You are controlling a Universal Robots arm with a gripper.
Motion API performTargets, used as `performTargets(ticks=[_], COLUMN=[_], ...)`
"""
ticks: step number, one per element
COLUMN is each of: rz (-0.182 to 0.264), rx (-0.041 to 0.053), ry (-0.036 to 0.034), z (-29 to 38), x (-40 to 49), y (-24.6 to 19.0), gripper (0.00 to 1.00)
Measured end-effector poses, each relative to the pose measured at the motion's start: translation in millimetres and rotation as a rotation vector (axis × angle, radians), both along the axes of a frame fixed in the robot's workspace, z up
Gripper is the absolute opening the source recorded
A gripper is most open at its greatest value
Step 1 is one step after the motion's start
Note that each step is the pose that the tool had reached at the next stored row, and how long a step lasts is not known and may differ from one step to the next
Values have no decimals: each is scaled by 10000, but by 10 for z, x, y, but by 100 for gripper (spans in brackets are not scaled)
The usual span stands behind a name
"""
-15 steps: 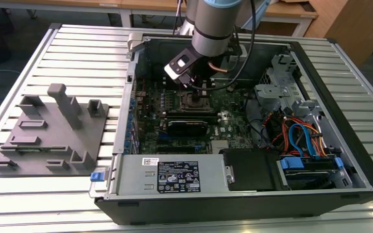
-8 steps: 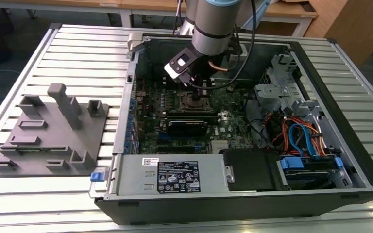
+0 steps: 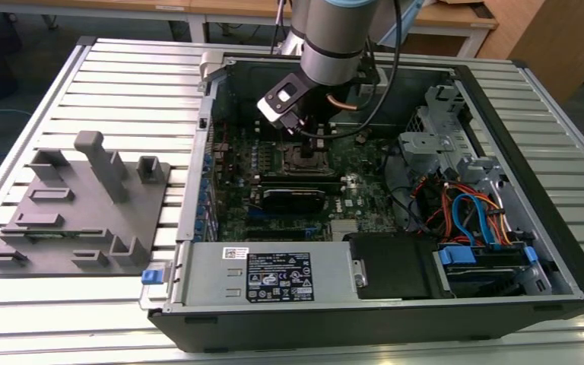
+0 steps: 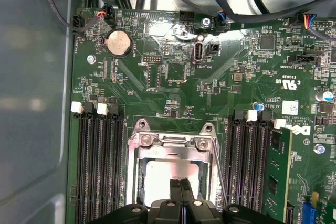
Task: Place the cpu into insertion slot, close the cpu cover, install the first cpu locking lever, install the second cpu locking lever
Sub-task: 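Install the first cpu locking lever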
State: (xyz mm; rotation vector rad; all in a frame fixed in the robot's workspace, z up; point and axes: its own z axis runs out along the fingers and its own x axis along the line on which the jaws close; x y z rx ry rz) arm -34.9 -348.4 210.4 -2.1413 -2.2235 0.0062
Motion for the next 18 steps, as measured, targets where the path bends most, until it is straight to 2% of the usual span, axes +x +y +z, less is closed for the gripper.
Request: performTargets(ticks=[10, 18], rz=[0, 0], rx=[-66, -187], ry=[-1, -1], z=[30, 73], x=[0, 0], y=[0, 0], gripper=[11, 11])
